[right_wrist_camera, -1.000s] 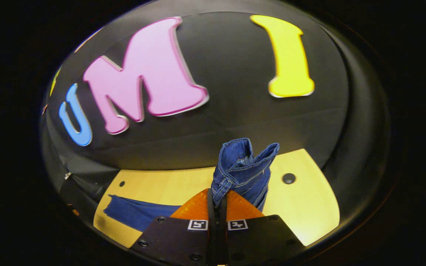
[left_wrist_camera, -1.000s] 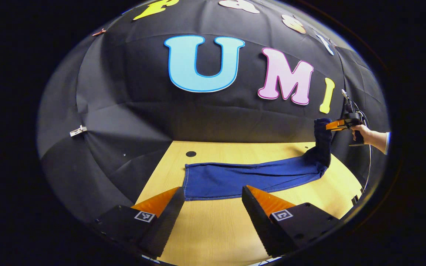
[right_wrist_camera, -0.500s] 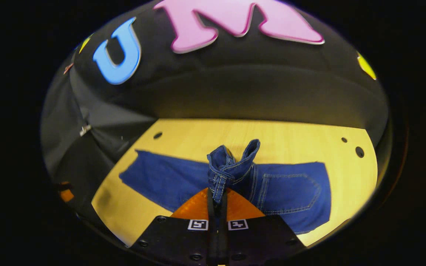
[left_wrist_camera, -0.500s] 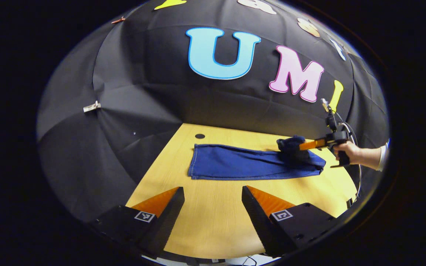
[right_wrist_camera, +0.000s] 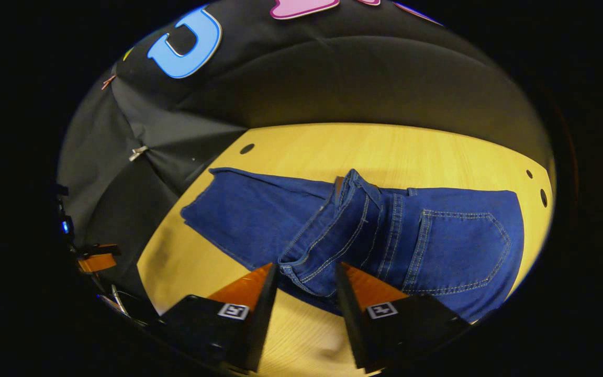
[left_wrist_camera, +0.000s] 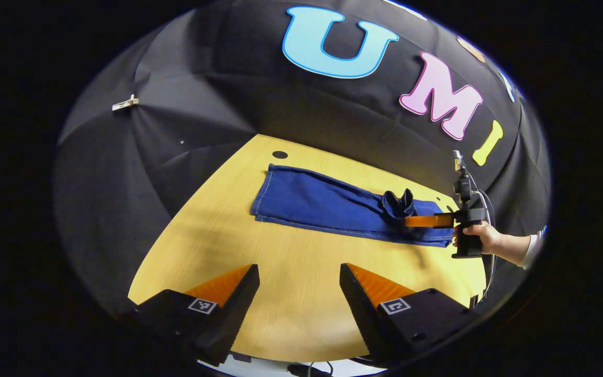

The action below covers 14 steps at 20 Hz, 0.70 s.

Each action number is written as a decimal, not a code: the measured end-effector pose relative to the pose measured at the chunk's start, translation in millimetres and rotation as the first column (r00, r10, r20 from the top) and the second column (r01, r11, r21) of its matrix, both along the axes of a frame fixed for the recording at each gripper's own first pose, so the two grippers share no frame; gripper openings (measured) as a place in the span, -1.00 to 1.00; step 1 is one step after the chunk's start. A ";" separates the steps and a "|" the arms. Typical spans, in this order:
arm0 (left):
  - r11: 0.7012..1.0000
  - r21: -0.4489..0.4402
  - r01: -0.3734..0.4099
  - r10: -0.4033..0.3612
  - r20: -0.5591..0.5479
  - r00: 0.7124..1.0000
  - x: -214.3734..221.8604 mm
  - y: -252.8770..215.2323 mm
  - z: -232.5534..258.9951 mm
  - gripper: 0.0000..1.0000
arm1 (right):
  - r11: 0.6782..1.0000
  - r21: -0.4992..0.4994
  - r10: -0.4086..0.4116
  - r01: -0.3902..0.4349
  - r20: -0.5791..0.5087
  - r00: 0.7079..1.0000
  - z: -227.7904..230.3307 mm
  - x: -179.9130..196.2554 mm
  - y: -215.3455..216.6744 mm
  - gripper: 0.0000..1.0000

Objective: Grasp the waist and the cuffs of the jeans and fold them to make the two legs overlap; first hold the waist and fold one-third of the jeans toward the cuffs, then hold the cuffs and fold the remaining one-third in the same direction to finish folding.

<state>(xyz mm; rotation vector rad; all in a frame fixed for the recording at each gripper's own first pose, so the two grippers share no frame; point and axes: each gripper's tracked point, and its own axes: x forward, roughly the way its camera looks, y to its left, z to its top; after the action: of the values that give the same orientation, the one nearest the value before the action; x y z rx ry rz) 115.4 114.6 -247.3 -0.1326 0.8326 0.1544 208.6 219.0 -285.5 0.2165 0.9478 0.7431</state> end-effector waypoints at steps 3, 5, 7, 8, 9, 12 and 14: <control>0.999 -0.036 -0.018 0.016 -0.038 0.999 42.3 7.9 -14.8 0.94 | 0.998 0.015 0.067 -0.068 0.070 0.995 36.7 -10.4 -25.9 0.89; 0.995 -0.069 -0.073 0.066 -0.105 0.992 73.9 20.3 -32.5 0.94 | 0.996 0.013 0.082 -0.084 0.136 0.987 61.5 -12.9 -57.4 0.89; 0.987 -0.088 -0.136 0.118 -0.181 0.976 103.0 37.6 -49.4 0.94 | 0.997 0.016 0.068 -0.072 0.162 0.984 81.5 -20.1 -97.6 0.88; 0.980 -0.087 -0.178 0.155 -0.226 0.962 116.7 49.7 -60.9 0.94 | 0.998 0.024 0.046 -0.051 0.161 0.986 88.3 -24.6 -119.2 0.88; 0.973 -0.084 -0.214 0.186 -0.261 0.947 125.4 58.6 -68.9 0.94 | 0.999 0.028 0.018 -0.023 0.158 0.987 90.5 -26.5 -138.9 0.88; 0.968 -0.033 -0.247 0.220 -0.356 0.908 149.3 76.9 -95.6 0.94 | 0.997 0.018 -0.076 0.074 0.124 0.989 80.0 -40.7 -197.8 0.87; 0.969 0.071 -0.235 0.244 -0.390 0.888 160.2 99.5 -108.9 0.94 | 0.993 0.003 -0.122 0.122 0.079 0.989 66.0 -54.4 -229.4 0.87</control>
<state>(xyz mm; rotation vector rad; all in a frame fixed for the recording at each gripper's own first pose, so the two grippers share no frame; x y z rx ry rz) 275.6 214.1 -356.1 -0.1878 1.2194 0.4348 154.2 -10.4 -219.5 0.2393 0.8523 0.6336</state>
